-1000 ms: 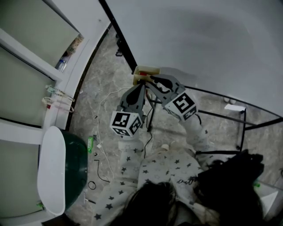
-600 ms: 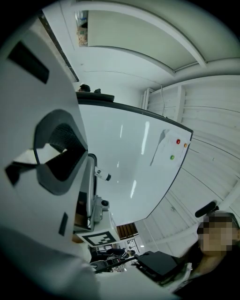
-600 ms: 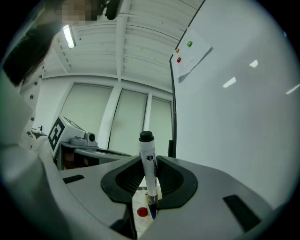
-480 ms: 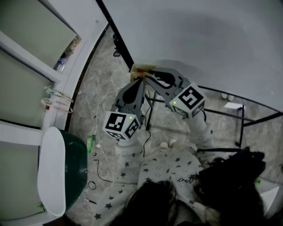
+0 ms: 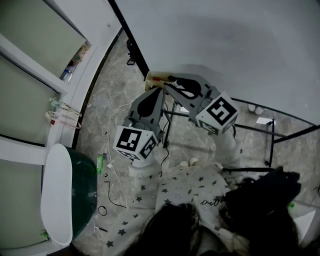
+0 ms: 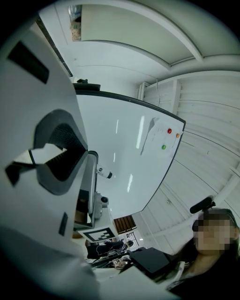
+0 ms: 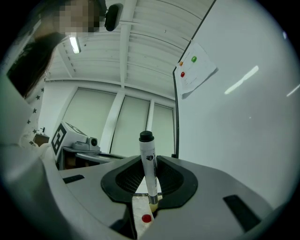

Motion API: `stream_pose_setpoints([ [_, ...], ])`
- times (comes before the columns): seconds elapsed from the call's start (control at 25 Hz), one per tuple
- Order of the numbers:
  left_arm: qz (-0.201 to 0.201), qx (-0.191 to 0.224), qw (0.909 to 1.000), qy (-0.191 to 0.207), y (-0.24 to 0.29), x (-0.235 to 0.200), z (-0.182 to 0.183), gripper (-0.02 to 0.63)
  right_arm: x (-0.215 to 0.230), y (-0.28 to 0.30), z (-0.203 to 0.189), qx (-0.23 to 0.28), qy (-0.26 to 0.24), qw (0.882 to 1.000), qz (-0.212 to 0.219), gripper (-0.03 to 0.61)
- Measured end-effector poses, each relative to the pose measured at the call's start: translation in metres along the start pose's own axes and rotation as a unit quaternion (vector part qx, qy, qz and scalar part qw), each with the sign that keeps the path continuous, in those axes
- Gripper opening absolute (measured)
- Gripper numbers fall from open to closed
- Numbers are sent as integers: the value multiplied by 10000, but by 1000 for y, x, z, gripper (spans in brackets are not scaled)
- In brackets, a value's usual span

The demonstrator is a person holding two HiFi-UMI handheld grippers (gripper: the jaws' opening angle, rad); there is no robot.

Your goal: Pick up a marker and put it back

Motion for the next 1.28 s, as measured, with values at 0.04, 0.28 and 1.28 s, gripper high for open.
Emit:
stream_pose_setpoints([
  [0.04,22,6,10000,22,0,-1,0,0,0,0,-1,-20,2,10000,-3,81],
  [0.28,110,140,9998,18,-1,-4,4,0,2,1,2,35,38,10000,6,81],
  [1.28,323,125,9994,-35,-1,-19,-11,0,6,16,-18,-37,148,9999,-28,81],
])
Point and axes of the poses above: the fingertips, and each gripper's own axes: y forward along the fingers, x to its right, z out of its top, the point moved 7 cm from there along -y, backward along the fingers, and after that the axes turned 7 degrees about -y, right-handed, at the moved point
